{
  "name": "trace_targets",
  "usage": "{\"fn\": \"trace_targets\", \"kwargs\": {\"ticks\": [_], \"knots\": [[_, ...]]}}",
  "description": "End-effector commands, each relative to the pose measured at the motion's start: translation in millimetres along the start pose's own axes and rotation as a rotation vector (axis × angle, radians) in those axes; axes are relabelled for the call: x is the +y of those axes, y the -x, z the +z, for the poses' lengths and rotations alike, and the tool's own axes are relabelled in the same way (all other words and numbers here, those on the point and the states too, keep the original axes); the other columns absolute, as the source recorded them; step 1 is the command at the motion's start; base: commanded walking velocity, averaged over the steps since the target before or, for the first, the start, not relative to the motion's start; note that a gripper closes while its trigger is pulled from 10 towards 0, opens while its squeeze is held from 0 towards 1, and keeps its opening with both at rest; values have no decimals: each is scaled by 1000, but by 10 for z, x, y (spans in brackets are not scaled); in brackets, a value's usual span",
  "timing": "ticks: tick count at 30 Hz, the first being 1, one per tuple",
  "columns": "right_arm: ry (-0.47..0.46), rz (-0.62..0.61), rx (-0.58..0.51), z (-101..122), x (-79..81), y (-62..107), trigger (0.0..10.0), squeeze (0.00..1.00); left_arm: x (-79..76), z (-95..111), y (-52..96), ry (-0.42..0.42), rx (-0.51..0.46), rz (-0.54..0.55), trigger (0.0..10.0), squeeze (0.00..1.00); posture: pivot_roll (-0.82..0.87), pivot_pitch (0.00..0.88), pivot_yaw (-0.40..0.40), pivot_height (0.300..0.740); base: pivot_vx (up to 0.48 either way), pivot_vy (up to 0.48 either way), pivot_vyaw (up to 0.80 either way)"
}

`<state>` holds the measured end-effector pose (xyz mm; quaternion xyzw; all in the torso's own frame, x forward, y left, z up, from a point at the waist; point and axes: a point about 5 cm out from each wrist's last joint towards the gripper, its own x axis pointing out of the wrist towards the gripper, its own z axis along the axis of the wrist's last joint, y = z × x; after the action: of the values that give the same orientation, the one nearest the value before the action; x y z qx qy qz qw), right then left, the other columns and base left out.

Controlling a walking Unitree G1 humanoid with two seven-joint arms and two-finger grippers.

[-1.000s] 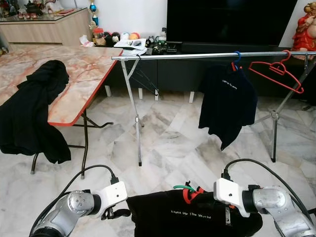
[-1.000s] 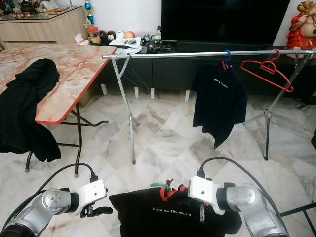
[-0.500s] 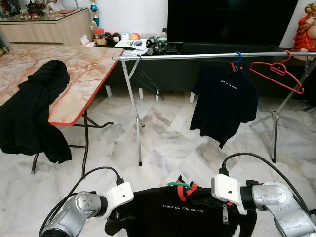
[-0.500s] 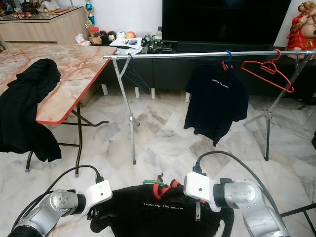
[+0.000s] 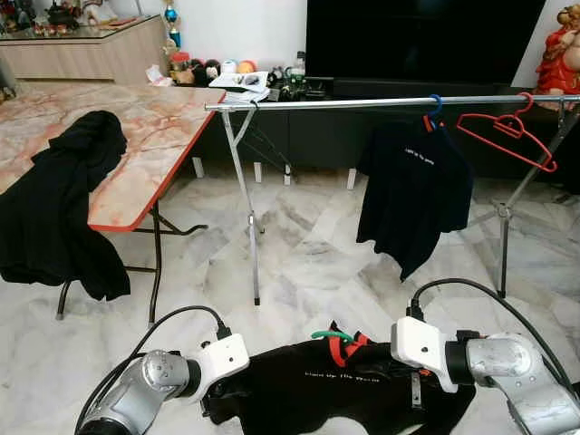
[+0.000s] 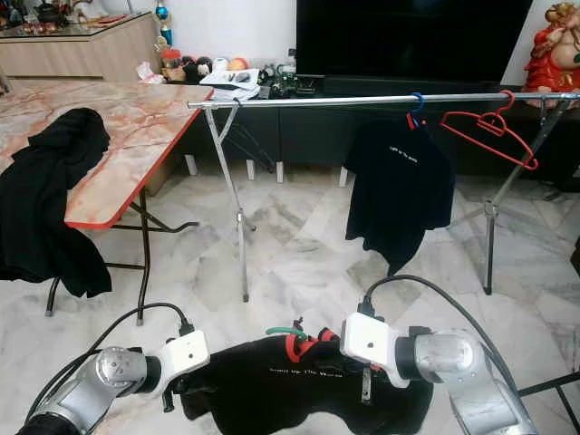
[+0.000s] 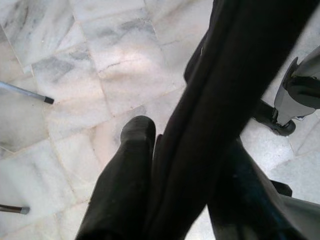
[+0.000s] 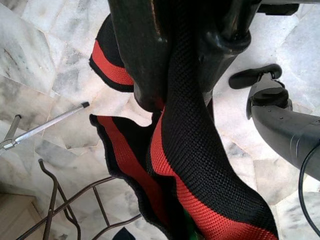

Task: Hang hanger

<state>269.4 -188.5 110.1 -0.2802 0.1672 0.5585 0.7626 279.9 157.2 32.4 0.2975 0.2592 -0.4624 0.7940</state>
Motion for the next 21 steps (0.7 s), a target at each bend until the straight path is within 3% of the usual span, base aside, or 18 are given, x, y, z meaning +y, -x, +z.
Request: {"fn": "trace_targets", "kwargs": {"ticks": [1,21], "knots": [[28,-45,-37,102,-75,69,10000,0,-4,16,15,-11,-1,-11,0,0,-57,0,37,740,0,0,0],[30,-57,-37,110,-89,58,10000,0,52,-15,64,-51,46,-6,0,0,-50,0,32,740,0,0,0]]}}
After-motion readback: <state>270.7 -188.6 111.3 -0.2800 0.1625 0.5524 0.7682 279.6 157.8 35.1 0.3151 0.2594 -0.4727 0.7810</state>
